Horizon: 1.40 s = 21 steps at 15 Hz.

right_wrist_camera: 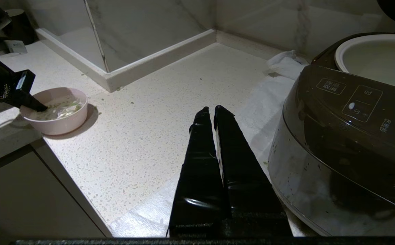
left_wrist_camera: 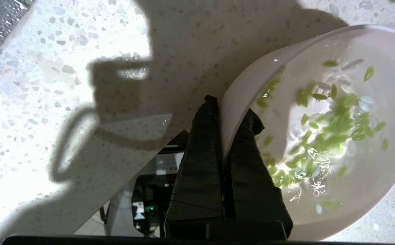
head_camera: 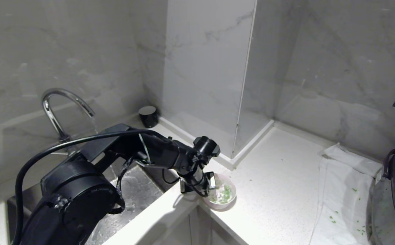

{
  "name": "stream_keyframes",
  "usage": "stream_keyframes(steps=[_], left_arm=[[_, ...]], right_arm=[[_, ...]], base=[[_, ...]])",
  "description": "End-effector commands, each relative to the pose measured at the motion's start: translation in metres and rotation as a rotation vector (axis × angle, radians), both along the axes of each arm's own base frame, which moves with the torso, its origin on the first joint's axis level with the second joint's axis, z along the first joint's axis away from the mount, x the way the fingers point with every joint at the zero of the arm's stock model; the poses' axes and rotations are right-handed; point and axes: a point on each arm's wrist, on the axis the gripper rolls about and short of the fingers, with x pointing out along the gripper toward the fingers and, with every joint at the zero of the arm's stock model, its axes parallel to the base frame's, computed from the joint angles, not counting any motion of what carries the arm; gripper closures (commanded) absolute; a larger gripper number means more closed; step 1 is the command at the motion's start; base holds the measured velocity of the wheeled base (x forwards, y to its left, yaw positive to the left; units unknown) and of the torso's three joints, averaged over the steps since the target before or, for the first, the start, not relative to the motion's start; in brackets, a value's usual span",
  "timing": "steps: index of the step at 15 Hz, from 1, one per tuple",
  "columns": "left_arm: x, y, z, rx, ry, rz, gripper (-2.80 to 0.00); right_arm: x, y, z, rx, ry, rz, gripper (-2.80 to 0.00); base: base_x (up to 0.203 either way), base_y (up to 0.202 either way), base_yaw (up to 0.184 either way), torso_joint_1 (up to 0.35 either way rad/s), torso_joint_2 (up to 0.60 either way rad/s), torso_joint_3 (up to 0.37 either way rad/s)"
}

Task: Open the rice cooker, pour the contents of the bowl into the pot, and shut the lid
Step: Place the bowl on the table

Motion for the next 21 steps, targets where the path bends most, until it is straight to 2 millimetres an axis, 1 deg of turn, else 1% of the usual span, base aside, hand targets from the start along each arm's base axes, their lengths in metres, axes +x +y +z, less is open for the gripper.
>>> stream_keyframes(steps=[1, 5, 10, 11, 15, 17, 19, 21], left_arm=[[-0.001, -0.007, -0.004, 0.010, -0.010, 0.000, 0.00], [0.003, -0.014, -0.008, -0.001, -0.022, 0.047, 0.00], [-0.006, -0.026, -0.008, 0.008, -0.034, 0.025, 0.00], [-0.006, -0.026, -0.007, 0.004, -0.035, 0.028, -2.80], [-0.001, -0.021, 0.003, -0.026, -0.046, 0.070, -2.80], [0.000, -0.017, 0.012, -0.035, -0.053, 0.082, -2.80], [0.001, -0.009, 0.026, -0.042, -0.059, 0.096, -2.80], [0.004, 0.006, 0.045, -0.048, -0.062, 0.122, -2.80]], right_arm=[[0.000, 0.000, 0.000, 0.000, 0.001, 0.000, 0.00], [0.000, 0.000, 0.000, 0.000, 0.001, 0.000, 0.00], [0.000, 0.000, 0.000, 0.000, 0.001, 0.000, 0.00], [0.000, 0.000, 0.000, 0.000, 0.001, 0.000, 0.00], [0.000, 0.000, 0.000, 0.000, 0.001, 0.000, 0.00], [0.000, 0.000, 0.000, 0.000, 0.001, 0.000, 0.00], [0.000, 0.000, 0.000, 0.000, 0.001, 0.000, 0.00], [0.000, 0.000, 0.000, 0.001, 0.001, 0.000, 0.00]], base=[[0.000, 0.000, 0.000, 0.000, 0.00, 0.000], [0.000, 0.000, 0.000, 0.000, 0.00, 0.000], [0.000, 0.000, 0.000, 0.000, 0.00, 0.000], [0.000, 0.000, 0.000, 0.000, 0.00, 0.000], [0.000, 0.000, 0.000, 0.000, 0.00, 0.000], [0.000, 0.000, 0.000, 0.000, 0.00, 0.000], [0.000, 0.000, 0.000, 0.000, 0.00, 0.000], [0.000, 0.000, 0.000, 0.000, 0.00, 0.000]])
